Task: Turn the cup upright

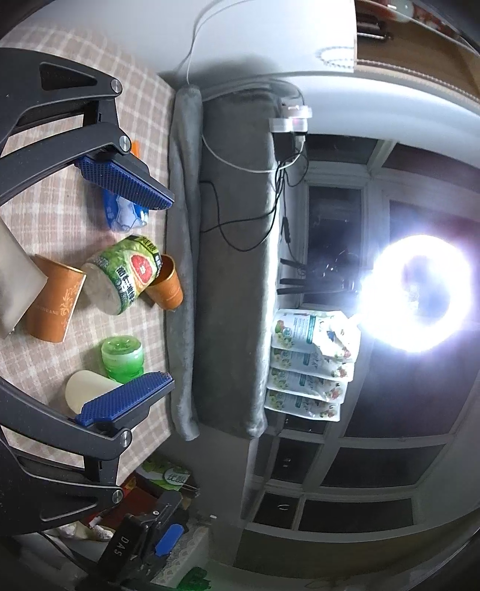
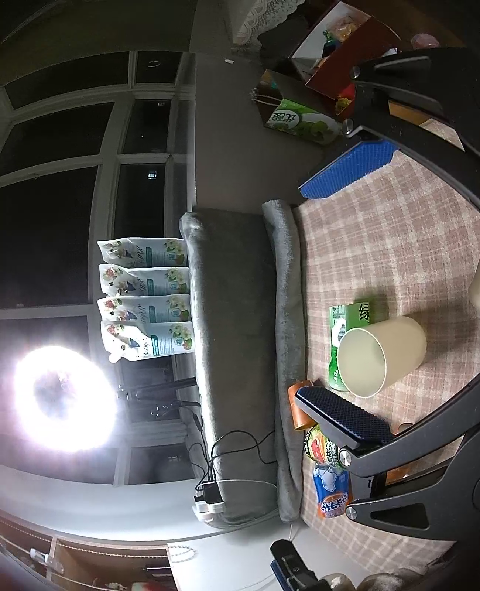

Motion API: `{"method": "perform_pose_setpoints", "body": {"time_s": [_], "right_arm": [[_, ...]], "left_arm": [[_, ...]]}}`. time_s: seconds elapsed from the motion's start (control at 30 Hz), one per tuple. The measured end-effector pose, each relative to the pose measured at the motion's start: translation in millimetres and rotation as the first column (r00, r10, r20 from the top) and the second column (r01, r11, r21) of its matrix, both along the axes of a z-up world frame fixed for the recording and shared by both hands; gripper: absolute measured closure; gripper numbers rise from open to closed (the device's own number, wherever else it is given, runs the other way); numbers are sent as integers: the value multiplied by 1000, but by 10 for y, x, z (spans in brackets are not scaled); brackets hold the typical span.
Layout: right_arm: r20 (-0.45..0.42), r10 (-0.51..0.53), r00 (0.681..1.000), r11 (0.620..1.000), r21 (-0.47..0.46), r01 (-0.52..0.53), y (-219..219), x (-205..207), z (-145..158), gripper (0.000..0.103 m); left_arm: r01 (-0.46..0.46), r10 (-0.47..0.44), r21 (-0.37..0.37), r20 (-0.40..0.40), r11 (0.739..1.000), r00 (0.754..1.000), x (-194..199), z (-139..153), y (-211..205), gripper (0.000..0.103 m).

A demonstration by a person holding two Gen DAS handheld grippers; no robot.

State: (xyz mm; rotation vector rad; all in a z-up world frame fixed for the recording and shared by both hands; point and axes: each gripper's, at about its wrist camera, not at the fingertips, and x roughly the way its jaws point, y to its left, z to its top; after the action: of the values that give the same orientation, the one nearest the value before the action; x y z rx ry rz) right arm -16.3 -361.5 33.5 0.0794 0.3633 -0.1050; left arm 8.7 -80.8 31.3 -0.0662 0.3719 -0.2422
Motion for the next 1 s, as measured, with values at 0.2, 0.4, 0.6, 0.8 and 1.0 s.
{"method": "perform_pose_setpoints", "body": {"time_s": [0.2,0.4,0.6,0.8,1.0], "right_arm": [[1,1,1000,1000,0,-1,7,-4,4,0],[-1,5,1000,1000,1,-5,7,1,1,0],[0,3,1000,1000,-4,-3,17,6,-3,0],[0,1,1000,1000,-4,-1,23,10,1,0],[-3,5,1000,1000,-4,-5,25,12,-3,0]], "left_arm": [[-18,19,-14,14,1000,1000,-37,18,60,13],[-28,28,-24,17,999,999,-49,27,87,13],[-30,30,-33,13,999,999,-44,24,98,13],[-24,24,-32,6,999,1000,-33,15,93,13],[-23,23,-34,2,999,1000,-29,11,89,13]]}}
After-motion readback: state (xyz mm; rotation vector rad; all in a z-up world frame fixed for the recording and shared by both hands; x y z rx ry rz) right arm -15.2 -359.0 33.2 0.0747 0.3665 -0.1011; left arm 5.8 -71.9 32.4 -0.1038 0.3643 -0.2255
